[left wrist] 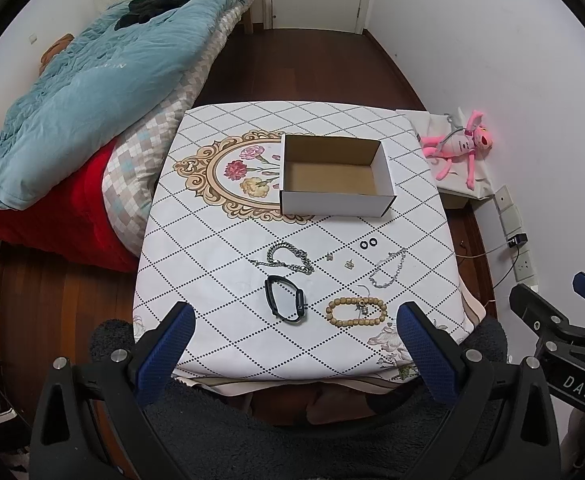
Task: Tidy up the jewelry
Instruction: 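Grasp the black watch band with the left gripper while the right gripper grasps the wooden bead bracelet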
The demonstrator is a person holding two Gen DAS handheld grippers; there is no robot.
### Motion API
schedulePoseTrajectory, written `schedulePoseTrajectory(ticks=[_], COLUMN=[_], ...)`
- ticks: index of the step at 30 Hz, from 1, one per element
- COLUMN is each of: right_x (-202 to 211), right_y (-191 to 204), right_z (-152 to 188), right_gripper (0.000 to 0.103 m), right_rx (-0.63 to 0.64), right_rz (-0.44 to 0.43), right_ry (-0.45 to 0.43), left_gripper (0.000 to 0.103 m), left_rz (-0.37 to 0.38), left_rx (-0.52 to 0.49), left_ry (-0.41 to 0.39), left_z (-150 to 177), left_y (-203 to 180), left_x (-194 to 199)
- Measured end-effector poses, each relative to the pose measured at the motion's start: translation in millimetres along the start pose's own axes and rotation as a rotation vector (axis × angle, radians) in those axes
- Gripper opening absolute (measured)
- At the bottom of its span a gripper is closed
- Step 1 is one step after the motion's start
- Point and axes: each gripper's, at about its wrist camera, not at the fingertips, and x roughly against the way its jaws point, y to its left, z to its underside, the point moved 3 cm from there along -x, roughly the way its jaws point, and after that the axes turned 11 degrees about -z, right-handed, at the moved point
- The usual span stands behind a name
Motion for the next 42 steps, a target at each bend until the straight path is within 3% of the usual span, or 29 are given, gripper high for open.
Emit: schedulePoseTrajectory(ticks=[10,19,23,24,27,33,42], right_x=[-14,-93,-140,-157,-194,-243,-265], right_y=[-6,-6,-4,-3,-2,0,8], right_z=[-1,-7,0,4,17,42,63], right_gripper=[0.103,0.103,0.093,0.088,0.077,0.065,0.053], right_rx=[-0.04,-0.055,-0.053,-0.057,-0.081,-0.109,-0.081], right_rz=[-0.016,-0.048,-0.057,-0.062,-0.096,-0.121,-0.114], right_ry=[0.006,0.099,0.168,0.197,0.264,0.338,0.375], left_gripper=[0.103,0.102,0.102,0.099,0.077,0.071,0.046], left_rz=[-0.012,-0.083,-0.087,-0.082,-0.075,-0.034,-0.006], left_rx=[0.004,-0.018,-0.032,-0.037,-0.045,-0.022,0.007], left_ry=[-0.018,0.014,0.056,0.071,0.137,0.225,0.301], left_z=[-8,-16,-10,-8,4,24,36], left_y=[0,5,5,5,6,6,6], left_x=[-10,-80,-113,-123,-154,-194,-227])
